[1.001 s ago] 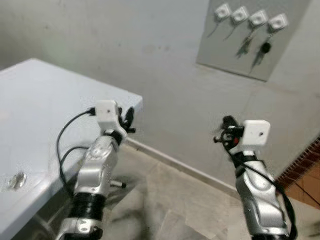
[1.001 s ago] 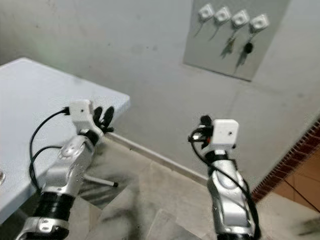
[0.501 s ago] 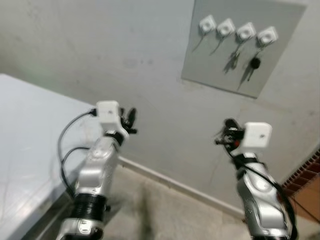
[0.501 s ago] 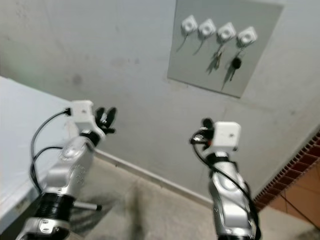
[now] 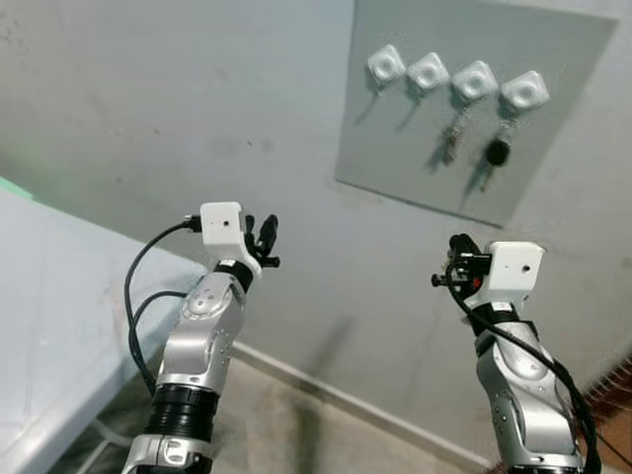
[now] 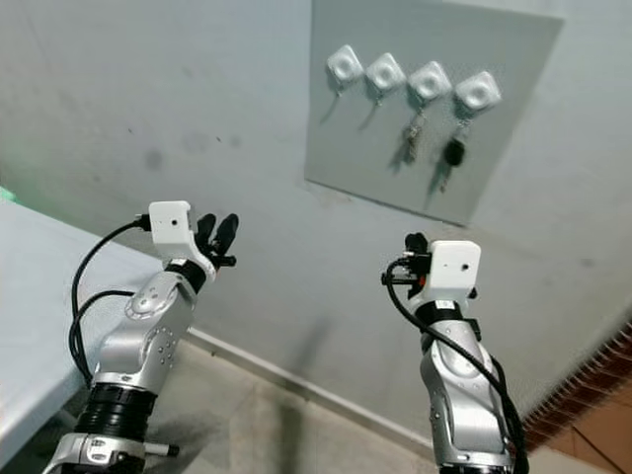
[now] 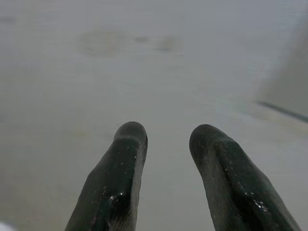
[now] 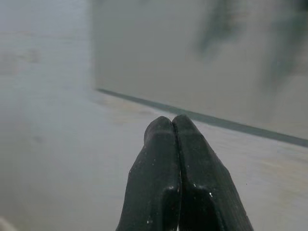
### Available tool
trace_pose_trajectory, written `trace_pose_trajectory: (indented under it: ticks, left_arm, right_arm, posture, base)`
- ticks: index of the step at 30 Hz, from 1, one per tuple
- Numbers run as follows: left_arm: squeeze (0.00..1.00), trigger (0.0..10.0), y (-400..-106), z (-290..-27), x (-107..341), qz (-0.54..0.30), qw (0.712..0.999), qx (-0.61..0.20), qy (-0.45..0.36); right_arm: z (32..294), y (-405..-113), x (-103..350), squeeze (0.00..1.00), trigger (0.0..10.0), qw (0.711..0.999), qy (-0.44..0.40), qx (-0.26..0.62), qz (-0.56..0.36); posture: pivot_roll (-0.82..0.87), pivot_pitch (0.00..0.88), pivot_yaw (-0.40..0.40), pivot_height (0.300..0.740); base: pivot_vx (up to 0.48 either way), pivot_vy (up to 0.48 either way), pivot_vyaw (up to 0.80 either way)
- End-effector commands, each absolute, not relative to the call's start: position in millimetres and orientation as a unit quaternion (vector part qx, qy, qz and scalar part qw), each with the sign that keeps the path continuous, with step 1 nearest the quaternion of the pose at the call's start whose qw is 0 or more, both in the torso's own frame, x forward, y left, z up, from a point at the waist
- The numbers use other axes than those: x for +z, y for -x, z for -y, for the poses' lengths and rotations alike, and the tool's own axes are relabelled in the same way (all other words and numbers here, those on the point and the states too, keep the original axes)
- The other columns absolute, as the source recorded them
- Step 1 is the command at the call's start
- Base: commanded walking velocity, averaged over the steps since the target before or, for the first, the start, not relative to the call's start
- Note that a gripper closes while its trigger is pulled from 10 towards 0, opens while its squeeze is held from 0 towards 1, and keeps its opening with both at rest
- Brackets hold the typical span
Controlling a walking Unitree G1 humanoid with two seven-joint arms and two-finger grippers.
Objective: Hang keys on a hook
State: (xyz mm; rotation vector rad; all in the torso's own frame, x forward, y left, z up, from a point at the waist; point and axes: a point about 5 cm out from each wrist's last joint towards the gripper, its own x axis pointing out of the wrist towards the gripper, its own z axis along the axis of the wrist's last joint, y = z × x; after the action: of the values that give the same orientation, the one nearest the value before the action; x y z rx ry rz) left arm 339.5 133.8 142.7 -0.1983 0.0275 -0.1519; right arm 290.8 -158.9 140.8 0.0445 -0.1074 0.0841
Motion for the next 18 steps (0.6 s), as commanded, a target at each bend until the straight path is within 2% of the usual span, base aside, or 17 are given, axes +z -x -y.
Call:
trace_pose_trajectory:
  ticks: [1,4,12,18]
  left_arm:
    - [0.0,10.0,-340,-128,147,-0.01,0.992,-0.08,0.097]
    - [0.0,10.0,-341,-128,147,-0.011,0.992,-0.077,0.097]
    - [0.0,10.0,-343,-125,157,0.01,0.993,-0.076,0.086]
    - [0.0,10.0,-345,-111,177,0.043,0.99,-0.122,0.061]
  right_arm:
    - [167,-290,146,0.0,10.0,0.997,-0.017,0.029,0.063]
    - [167,-290,146,0.0,10.0,0.997,-0.017,0.03,0.063]
    - [163,-292,147,0.0,10.0,0.997,-0.014,0.051,0.061]
    - [158,-295,153,0.0,10.0,0.992,-0.007,0.106,0.068]
  posture:
    - [0.08,0.0,-0.043,0.74]
    - [0.08,0.0,-0.044,0.74]
    - [0.08,0.0,-0.043,0.74]
    - [0.08,0.0,-0.041,0.74]
  base:
    - [0.435,0.0,0.0]
    - [0.368,0.0,0.0]
    - [0.0,0.0,0.0]
    - [0.0,0.0,0.0]
